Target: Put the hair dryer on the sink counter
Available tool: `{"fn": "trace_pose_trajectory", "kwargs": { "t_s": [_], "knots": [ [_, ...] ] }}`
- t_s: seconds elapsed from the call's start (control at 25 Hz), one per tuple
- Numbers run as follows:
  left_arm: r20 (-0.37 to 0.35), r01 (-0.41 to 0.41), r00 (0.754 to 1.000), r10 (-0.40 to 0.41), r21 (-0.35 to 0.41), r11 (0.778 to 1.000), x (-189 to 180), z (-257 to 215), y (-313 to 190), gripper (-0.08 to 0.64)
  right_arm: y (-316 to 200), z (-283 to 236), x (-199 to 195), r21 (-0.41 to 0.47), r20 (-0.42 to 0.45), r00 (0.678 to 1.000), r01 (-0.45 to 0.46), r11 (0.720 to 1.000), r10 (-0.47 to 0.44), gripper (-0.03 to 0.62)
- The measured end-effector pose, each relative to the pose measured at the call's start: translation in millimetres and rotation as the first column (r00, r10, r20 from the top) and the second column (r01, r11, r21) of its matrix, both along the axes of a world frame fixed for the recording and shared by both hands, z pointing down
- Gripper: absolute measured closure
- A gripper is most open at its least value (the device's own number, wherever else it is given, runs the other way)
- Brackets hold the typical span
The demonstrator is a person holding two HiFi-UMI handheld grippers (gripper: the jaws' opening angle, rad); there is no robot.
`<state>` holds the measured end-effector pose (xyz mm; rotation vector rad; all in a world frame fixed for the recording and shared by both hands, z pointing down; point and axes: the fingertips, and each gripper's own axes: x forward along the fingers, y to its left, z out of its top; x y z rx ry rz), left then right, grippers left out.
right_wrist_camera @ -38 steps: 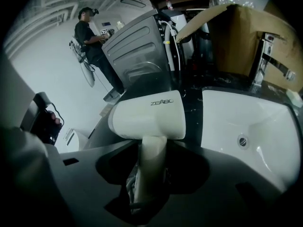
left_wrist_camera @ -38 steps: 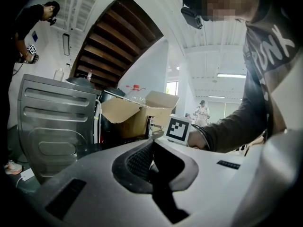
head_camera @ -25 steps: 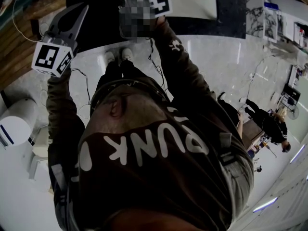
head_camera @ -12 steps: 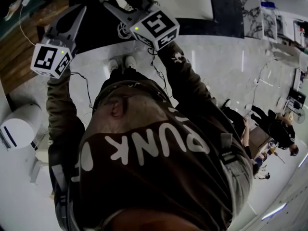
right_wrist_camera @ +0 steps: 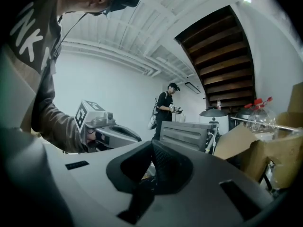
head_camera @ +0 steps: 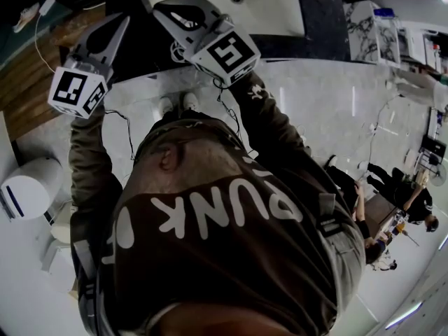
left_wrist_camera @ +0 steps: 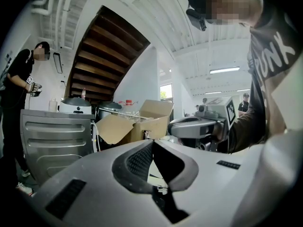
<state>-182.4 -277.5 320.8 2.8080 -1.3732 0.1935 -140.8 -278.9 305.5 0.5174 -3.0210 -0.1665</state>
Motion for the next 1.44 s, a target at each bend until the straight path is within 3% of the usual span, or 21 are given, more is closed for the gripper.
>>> {"fn": "trace_pose_trajectory", "kwargs": {
  "t_s": [0.6,1.44],
  "knots": [
    [0.014,0.0,1.0,0.0,0.009,1.0,0.7,-3.2,3.0,0.566,0.4,8.9,1.7,0.019,-0.038,0.999,-0.004,1.0,0.004,0.584],
    [0.02,-0.001,1.0,0.001,0.011,1.0,6.7,-5.0,6.1,0.566,2.1,5.1,9.3,0.006,-0.004,1.0,0.0,1.0,0.0,0.586]
  ]
}}
